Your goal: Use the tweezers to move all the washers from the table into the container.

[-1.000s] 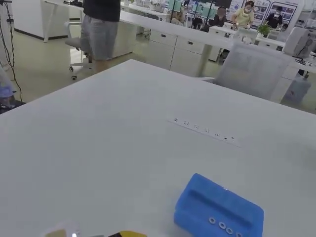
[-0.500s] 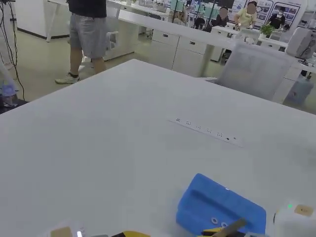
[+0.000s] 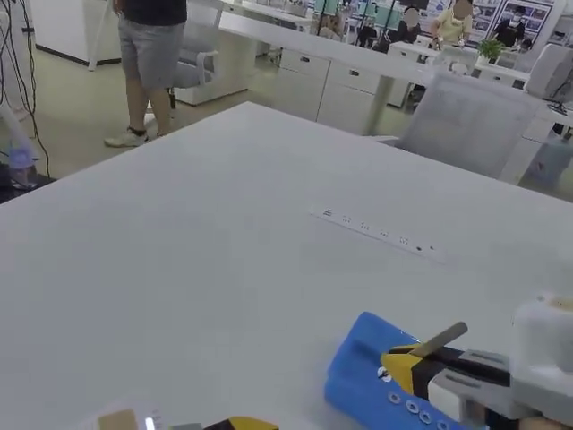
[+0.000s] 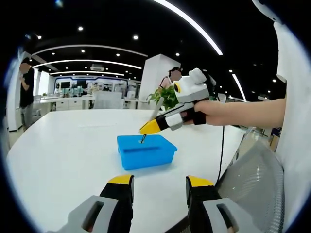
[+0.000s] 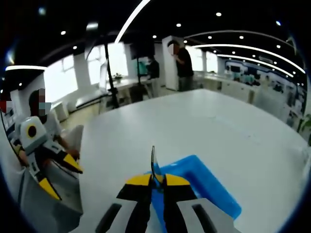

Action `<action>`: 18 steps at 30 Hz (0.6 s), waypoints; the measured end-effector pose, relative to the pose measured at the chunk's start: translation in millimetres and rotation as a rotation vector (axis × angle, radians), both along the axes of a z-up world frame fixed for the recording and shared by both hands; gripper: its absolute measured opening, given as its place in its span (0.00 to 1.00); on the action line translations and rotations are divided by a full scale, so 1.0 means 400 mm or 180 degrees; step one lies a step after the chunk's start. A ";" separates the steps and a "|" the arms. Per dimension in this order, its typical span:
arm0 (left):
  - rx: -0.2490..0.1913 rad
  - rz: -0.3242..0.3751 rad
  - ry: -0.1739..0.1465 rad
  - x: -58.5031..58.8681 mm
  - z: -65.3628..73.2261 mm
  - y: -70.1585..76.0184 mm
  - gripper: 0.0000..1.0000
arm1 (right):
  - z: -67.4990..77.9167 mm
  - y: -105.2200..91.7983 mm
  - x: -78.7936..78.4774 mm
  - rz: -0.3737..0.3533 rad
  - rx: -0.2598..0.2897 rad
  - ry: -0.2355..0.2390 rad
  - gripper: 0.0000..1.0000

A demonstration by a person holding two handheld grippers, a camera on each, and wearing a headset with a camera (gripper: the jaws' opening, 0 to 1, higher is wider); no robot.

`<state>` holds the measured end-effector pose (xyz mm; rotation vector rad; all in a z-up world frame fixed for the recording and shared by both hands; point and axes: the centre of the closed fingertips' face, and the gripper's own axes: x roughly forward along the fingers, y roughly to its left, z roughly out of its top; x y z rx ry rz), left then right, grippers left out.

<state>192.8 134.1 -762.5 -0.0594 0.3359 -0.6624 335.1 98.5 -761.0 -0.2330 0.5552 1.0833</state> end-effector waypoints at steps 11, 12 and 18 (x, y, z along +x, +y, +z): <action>0.0006 -0.0010 0.0031 0.001 0.001 -0.005 0.41 | -0.099 -0.011 0.069 -0.0125 -0.0189 0.0264 0.05; 0.0004 -0.0011 0.0032 0.001 0.001 -0.005 0.41 | -0.111 -0.012 0.078 -0.0122 -0.0209 0.0285 0.05; 0.0007 -0.0012 0.0046 0.001 0.000 -0.005 0.41 | -0.147 -0.008 0.095 -0.0091 -0.0303 0.0353 0.05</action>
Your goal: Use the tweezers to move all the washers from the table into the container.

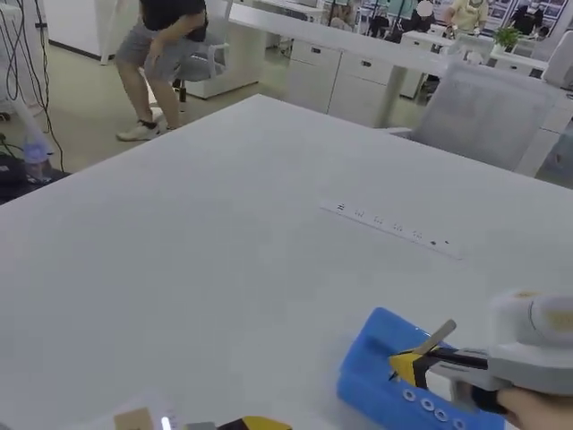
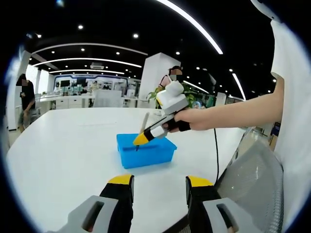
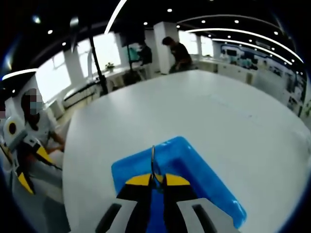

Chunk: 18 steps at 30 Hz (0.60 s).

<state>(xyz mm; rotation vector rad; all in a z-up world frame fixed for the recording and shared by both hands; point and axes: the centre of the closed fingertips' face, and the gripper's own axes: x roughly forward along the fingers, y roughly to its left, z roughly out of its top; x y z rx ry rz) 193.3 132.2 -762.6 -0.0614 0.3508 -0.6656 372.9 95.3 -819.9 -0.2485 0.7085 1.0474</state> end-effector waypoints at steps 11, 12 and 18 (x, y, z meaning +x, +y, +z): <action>0.0015 -0.0011 0.0029 -0.001 -0.005 0.000 0.41 | -0.040 0.007 0.005 0.0084 -0.0140 0.0006 0.05; 0.0017 -0.0012 0.0033 -0.002 -0.005 -0.001 0.41 | -0.039 0.007 0.005 0.0095 -0.0135 -0.0021 0.05; 0.0033 -0.0059 -0.0006 -0.005 -0.002 -0.005 0.37 | -0.036 0.005 -0.002 0.0114 -0.0153 -0.0013 0.05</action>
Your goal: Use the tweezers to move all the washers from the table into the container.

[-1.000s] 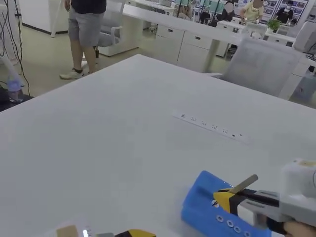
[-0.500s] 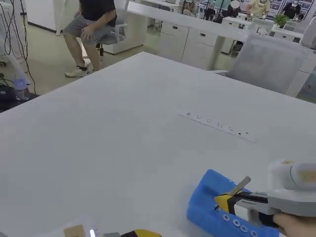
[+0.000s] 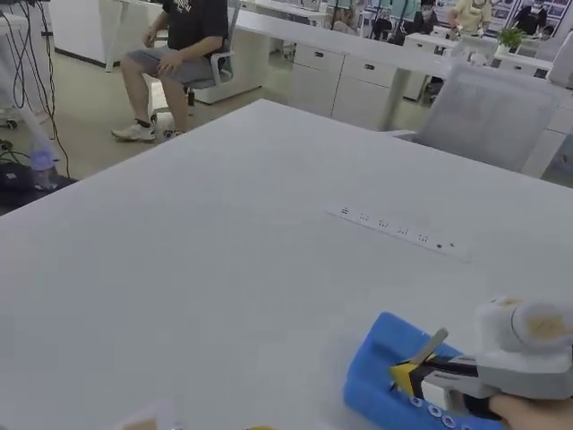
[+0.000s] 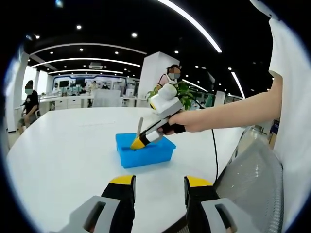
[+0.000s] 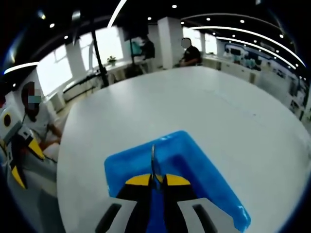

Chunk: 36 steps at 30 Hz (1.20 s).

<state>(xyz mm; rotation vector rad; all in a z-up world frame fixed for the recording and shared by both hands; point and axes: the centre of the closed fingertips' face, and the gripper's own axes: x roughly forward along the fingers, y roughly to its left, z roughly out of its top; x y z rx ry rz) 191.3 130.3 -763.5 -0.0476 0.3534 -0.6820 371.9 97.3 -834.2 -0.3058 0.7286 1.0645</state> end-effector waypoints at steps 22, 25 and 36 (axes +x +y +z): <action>-0.0184 -0.0413 0.0314 -0.034 -0.014 -0.034 0.30 | 0.177 -0.045 -0.158 0.0270 0.0200 -0.0384 0.05; -0.0150 -0.0565 0.0358 -0.045 -0.013 -0.045 0.24 | 0.173 -0.051 -0.215 0.0352 0.0204 -0.0297 0.05; -0.0258 -0.0971 0.0346 -0.027 0.047 -0.090 0.08 | 0.091 -0.088 -0.368 0.0634 0.0083 0.0048 0.06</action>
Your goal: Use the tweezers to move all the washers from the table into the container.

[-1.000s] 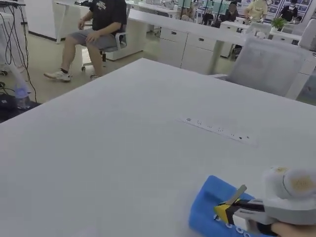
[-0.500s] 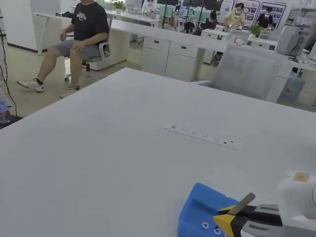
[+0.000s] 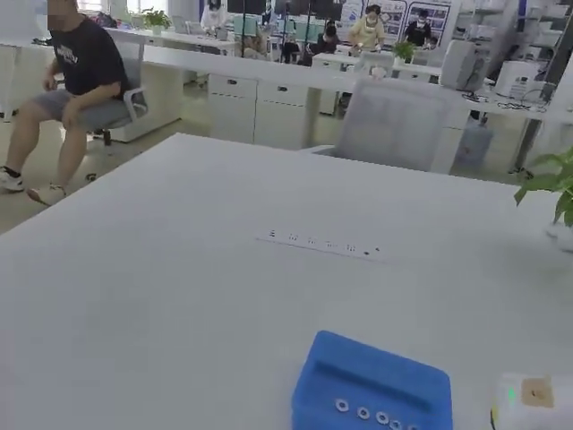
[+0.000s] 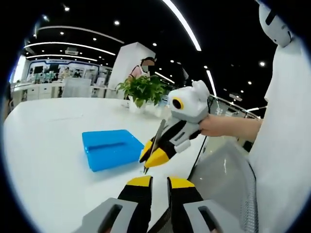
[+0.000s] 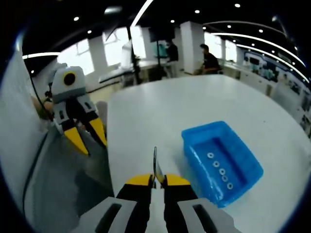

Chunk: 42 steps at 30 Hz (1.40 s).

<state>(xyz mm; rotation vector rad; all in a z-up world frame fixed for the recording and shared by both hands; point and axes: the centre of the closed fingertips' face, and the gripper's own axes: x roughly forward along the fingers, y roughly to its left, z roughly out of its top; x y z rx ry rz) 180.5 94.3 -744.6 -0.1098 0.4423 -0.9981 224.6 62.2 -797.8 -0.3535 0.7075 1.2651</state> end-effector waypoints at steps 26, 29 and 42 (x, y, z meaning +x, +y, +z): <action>0.0607 -0.1383 -0.0514 0.018 0.029 -0.145 0.12 | -0.071 -0.020 -0.113 0.0295 0.0020 -0.0348 0.04; 0.0561 -0.1502 -0.0523 0.020 0.040 -0.172 0.12 | -0.077 -0.015 -0.111 0.0365 -0.0104 -0.0458 0.04; 0.1181 -0.2016 -0.0762 -0.007 -0.002 -0.190 0.00 | -0.098 -0.032 -0.101 0.0358 -0.0249 -0.0489 0.04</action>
